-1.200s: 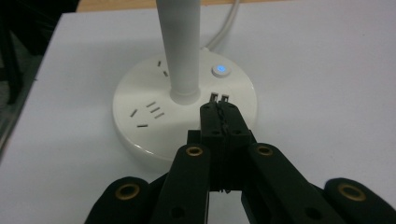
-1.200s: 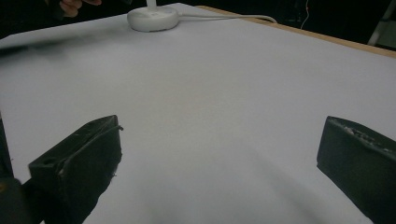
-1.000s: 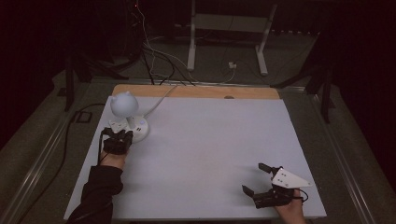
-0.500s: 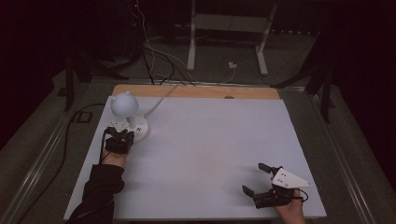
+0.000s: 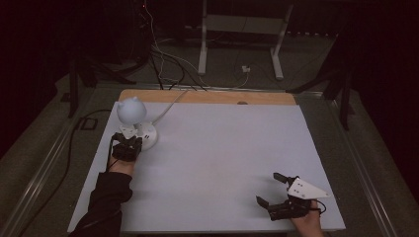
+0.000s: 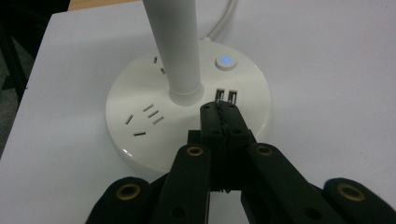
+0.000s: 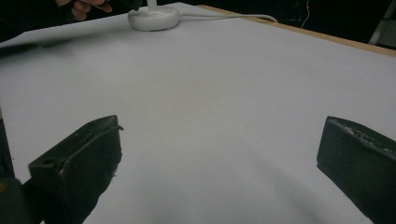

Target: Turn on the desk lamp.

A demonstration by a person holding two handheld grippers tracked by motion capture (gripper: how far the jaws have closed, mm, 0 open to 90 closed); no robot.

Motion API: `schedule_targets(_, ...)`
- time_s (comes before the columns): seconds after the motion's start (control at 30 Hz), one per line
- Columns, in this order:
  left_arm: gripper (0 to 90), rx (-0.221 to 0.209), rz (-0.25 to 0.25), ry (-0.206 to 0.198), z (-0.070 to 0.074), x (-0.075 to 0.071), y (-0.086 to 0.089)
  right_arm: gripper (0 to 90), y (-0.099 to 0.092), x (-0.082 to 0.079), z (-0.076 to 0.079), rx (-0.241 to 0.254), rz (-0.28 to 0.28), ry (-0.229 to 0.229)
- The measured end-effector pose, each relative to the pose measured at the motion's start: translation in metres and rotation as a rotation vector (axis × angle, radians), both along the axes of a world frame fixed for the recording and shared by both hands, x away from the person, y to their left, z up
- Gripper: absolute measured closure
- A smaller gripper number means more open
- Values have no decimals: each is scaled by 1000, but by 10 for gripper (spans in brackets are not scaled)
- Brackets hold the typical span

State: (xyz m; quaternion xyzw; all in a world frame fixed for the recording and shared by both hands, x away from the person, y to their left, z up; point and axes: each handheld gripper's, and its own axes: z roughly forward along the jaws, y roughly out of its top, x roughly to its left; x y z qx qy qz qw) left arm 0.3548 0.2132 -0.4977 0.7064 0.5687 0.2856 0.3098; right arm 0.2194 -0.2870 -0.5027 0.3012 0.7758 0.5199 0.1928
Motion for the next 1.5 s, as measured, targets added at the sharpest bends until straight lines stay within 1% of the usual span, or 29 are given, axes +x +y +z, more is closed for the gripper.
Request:
schedule_targets(0.23,900,-10,-3,5,-1,2,3,0,0,0,0,0,0,0)
schedule_targets(0.3,900,-3,-8,0,-2,2,2,0,0,0,0,1,-1,0)
schedule_targets(0.37,900,-8,-12,-1,-2,2,1,0,0,0,0,1,0,0)
schedule_targets(0.5,900,1,-13,5,-2,3,2,0,0,0,0,1,1,1)
schedule_targets(0.57,900,-10,-8,3,-3,3,3,0,0,0,0,1,1,0)
schedule_targets(0.67,900,-14,-17,3,-4,4,3,0,0,0,0,1,1,2)
schedule_targets(0.8,900,-6,-19,7,-6,4,2,0,0,0,-1,0,2,2)
schedule_targets(1.1,900,-1,-27,7,-7,5,2,0,0,1,-1,2,2,4)
schedule_targets(1.2,900,-3,-27,9,-7,5,3,0,0,0,-1,0,2,3)
schedule_targets(1.23,900,-9,-23,8,-7,5,3,0,0,0,0,-1,2,1)
schedule_targets(1.5,900,0,-32,9,-7,5,3,0,0,1,-1,-2,2,4)
